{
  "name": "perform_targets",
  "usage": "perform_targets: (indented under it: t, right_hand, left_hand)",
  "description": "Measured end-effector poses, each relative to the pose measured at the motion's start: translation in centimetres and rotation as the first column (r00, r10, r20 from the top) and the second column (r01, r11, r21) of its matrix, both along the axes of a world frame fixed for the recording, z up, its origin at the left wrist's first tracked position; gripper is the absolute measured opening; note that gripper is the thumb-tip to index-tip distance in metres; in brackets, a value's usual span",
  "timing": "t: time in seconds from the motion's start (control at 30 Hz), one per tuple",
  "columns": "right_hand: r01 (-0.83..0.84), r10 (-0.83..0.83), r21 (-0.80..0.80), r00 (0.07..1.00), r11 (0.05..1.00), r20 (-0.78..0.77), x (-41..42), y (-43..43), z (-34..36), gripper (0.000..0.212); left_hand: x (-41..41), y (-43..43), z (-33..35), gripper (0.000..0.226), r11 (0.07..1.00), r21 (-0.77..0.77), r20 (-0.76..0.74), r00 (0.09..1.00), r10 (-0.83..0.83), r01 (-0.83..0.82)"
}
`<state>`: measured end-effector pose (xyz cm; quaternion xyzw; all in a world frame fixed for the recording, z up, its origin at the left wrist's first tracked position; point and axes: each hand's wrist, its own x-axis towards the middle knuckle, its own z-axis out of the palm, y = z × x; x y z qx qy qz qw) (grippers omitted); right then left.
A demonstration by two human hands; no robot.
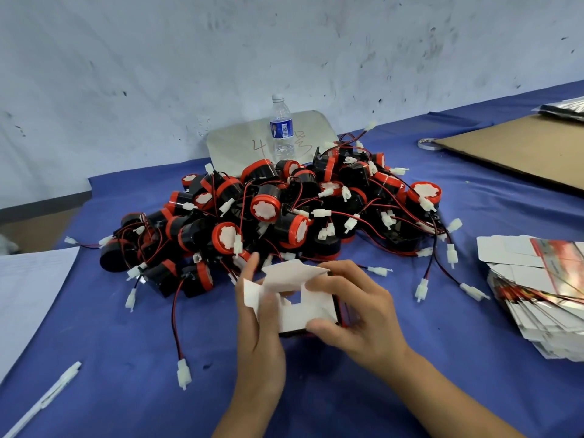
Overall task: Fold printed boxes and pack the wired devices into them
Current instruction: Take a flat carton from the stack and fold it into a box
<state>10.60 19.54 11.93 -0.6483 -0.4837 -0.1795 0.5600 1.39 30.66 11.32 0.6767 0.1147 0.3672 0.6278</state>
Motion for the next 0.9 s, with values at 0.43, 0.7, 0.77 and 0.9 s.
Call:
perform_targets:
  t: [0.43, 0.7, 0.77, 0.9]
  right_hand:
    - [-0.196, 0.265, 0.181, 0.783, 0.964, -0.562, 0.6, -0.7, 1.3, 0.030]
    - [-0.344, 0.352, 0.113, 0.790, 0.932, -0.502, 0.7, -1.0, 1.2, 0.044]
    - [-0.316, 0.306, 0.049, 0.849, 0.947, -0.432, 0.6, -0.9, 1.4, 0.030]
    - [-0.374, 0.342, 0.038, 0.799, 0.927, -0.494, 0.1, -0.6, 1.7, 0.019]
  left_hand:
    - [0.2, -0.2, -0.2, 0.045, 0.896, 0.441, 0.000, 0.998, 0.055, -0.050]
    - [0.0, 0.1, 0.2, 0.033, 0.923, 0.379, 0.048, 0.998, 0.046, -0.061]
    - [-0.1, 0.3, 0.2, 0.028, 0.921, 0.382, 0.056, 0.997, 0.060, -0.077]
    - [-0.1, 0.8, 0.2, 0.021, 0.911, 0.403, 0.084, 0.995, 0.059, -0.088]
